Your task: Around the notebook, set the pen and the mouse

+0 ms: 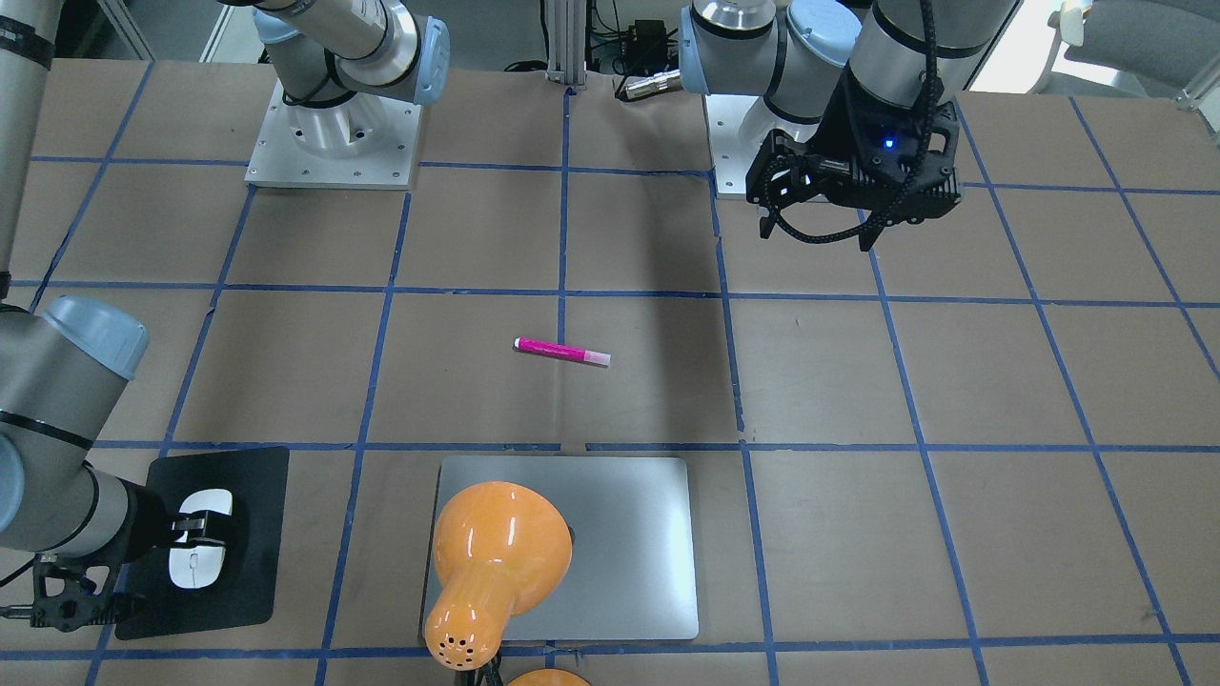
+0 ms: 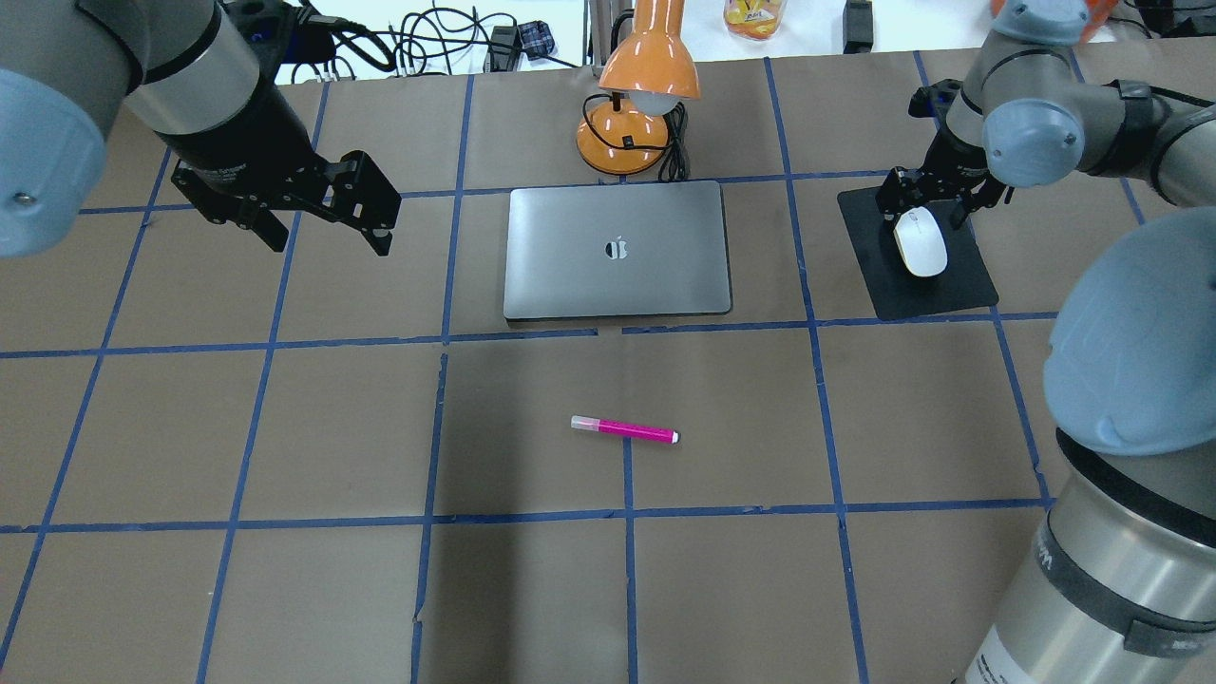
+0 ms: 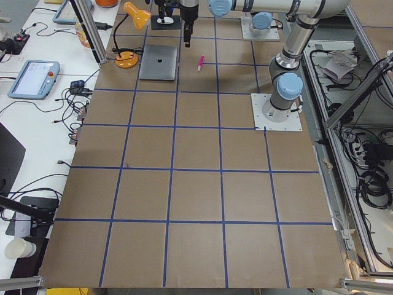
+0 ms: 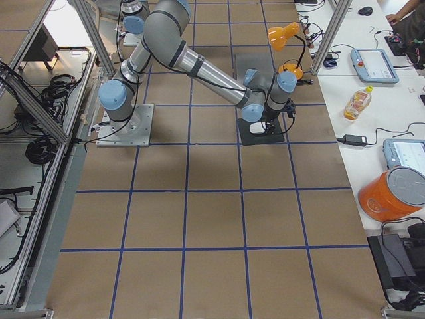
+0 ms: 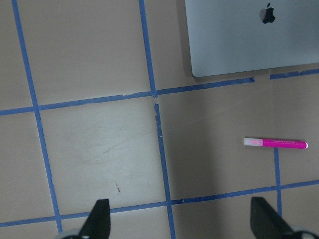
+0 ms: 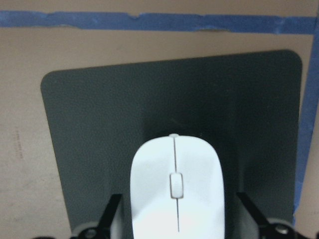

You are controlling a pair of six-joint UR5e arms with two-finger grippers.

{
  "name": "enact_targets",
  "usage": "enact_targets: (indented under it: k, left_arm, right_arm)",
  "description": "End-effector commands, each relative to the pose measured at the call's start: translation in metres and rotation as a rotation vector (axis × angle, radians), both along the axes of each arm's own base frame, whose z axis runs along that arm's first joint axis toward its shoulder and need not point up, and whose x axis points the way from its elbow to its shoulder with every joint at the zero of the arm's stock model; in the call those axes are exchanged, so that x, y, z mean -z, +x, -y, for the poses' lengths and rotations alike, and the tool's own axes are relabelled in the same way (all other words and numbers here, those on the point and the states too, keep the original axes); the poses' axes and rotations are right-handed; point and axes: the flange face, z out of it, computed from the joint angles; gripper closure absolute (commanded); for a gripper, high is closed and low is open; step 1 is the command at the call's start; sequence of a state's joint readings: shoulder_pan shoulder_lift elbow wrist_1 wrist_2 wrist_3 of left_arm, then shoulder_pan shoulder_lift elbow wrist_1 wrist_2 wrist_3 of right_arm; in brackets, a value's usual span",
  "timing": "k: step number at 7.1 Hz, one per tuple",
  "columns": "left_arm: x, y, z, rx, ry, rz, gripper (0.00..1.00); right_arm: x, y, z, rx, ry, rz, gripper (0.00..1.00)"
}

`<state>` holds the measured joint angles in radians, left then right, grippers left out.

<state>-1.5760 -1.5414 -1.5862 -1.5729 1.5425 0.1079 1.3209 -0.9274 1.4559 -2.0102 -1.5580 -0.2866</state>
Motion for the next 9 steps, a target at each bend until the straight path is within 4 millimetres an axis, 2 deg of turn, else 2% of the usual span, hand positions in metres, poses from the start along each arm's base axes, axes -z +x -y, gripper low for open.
enact_targets:
  k: [1,2,3,4,5,6,7,9]
  left_arm:
    - [0.0,0.0,0.0,-0.001,0.0,0.001,0.0]
    - [0.0,0.0,0.0,-0.001,0.0,0.001,0.0]
    - [0.0,0.0,0.0,-0.001,0.0,0.001,0.0]
    - [0.0,0.001,0.0,-0.001,0.0,0.004,0.0]
    - [0.0,0.001,0.0,-0.001,0.0,0.007,0.0]
    - [0.0,0.001,0.0,-0.001,0.001,0.01,0.0]
    - [0.0,0.001,0.0,-0.001,0.001,0.01,0.0]
    - [0.0,0.001,0.0,-0.003,0.001,0.01,0.0]
  right_arm:
    - [-0.056,0.004,-0.016,0.003,0.02,0.003,0.0]
    - [-0.102,0.01,-0.036,0.055,0.028,-0.004,0.0]
    - [-0.139,0.017,-0.057,0.092,0.037,-0.006,0.0]
    - [-0.17,0.034,-0.076,0.115,0.051,-0.009,0.0]
    - [-0.195,0.059,-0.091,0.137,0.042,-0.019,0.0]
    - [-0.199,0.069,-0.103,0.133,0.068,-0.017,0.0]
    - [-0.22,0.073,-0.126,0.15,0.064,-0.018,0.0]
    - [-0.231,0.082,-0.178,0.161,0.065,-0.023,0.0]
